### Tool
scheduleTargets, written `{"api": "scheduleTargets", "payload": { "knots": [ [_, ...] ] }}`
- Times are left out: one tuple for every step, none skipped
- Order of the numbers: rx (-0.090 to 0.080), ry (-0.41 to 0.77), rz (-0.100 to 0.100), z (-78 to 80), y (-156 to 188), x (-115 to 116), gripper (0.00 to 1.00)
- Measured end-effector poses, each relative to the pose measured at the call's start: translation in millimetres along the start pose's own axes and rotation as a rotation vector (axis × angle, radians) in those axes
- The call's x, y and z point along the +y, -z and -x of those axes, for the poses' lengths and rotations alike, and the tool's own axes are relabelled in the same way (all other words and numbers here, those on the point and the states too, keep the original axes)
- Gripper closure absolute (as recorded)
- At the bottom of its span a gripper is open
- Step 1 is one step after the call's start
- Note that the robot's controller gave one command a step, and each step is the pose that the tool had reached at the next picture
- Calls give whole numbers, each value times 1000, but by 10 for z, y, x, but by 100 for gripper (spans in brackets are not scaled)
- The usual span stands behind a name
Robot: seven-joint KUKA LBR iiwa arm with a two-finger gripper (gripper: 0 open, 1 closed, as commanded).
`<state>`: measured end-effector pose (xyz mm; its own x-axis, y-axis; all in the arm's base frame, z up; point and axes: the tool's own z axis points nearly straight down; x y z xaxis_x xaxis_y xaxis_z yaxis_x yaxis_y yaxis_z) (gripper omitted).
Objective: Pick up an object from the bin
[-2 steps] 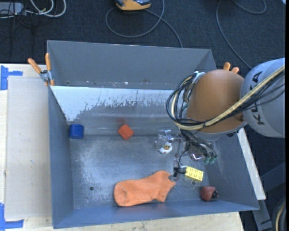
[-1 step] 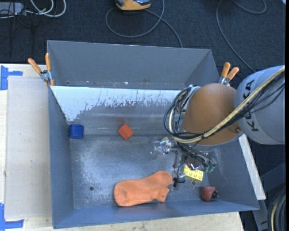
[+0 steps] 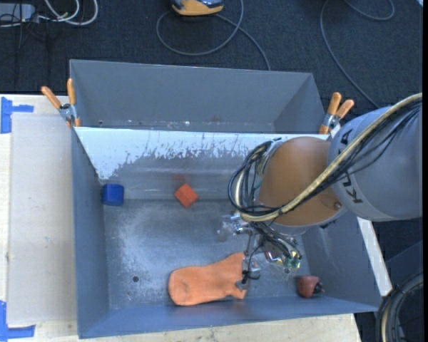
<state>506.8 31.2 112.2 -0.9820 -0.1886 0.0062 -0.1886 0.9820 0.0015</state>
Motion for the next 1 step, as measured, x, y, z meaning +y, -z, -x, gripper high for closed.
{"api": "scheduleTargets", "payload": {
  "knots": [
    [-1, 420, 2, -165, -429, 247, 100]
  ]
}}
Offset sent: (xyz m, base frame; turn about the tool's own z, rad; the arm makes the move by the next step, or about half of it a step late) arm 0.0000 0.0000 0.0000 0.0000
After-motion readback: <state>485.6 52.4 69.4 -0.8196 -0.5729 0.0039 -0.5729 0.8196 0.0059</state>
